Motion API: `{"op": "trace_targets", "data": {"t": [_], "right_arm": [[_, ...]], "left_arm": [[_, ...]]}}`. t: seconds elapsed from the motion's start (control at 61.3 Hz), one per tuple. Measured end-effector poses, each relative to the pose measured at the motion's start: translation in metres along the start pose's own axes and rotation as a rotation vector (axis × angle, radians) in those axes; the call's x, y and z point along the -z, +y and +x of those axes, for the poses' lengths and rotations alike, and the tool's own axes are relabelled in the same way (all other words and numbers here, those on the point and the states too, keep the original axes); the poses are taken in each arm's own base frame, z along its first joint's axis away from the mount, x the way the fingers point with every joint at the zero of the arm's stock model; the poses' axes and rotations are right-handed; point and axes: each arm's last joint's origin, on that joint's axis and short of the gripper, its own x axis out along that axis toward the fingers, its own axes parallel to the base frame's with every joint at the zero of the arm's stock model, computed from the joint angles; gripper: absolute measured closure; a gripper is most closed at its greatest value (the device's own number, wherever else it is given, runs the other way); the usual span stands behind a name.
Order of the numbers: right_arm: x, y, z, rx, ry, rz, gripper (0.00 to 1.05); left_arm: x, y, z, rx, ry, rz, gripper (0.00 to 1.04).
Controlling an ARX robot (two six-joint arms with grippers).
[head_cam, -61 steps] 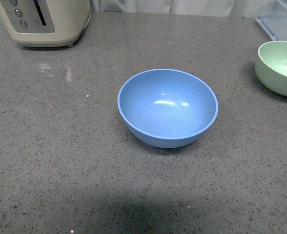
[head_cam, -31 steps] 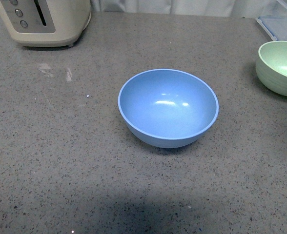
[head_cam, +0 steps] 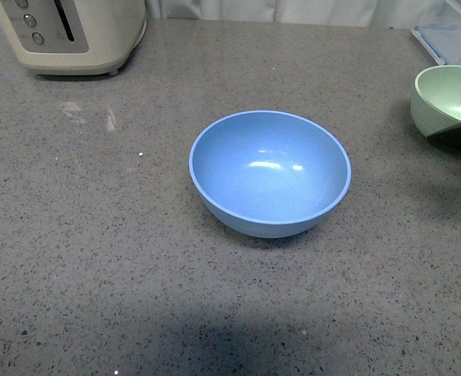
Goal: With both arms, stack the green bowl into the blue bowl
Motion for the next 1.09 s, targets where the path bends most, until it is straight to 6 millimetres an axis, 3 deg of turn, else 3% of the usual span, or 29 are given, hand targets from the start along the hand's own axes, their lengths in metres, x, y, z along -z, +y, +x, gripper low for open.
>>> {"op": "trace_targets", "data": {"t": [0.359,0.489,0.995,1.093], "right_arm": [[0.005,0.000,0.011,-0.046,0.065,-0.133,0.10],[0.005,0.000,0.012,-0.045,0.065,-0.154,0.26],[0.009,-0.001,0.012,-0.031,0.077,-0.223,1.03],[0.010,-0.002,0.011,-0.030,0.083,-0.236,1.03]], "left_arm": [[0.000,0.000,0.000,0.000,0.000,0.000,0.06],[0.000,0.000,0.000,0.000,0.000,0.000,0.06],[0.000,0.000,0.000,0.000,0.000,0.000,0.06],[0.000,0.000,0.000,0.000,0.000,0.000,0.06]]}}
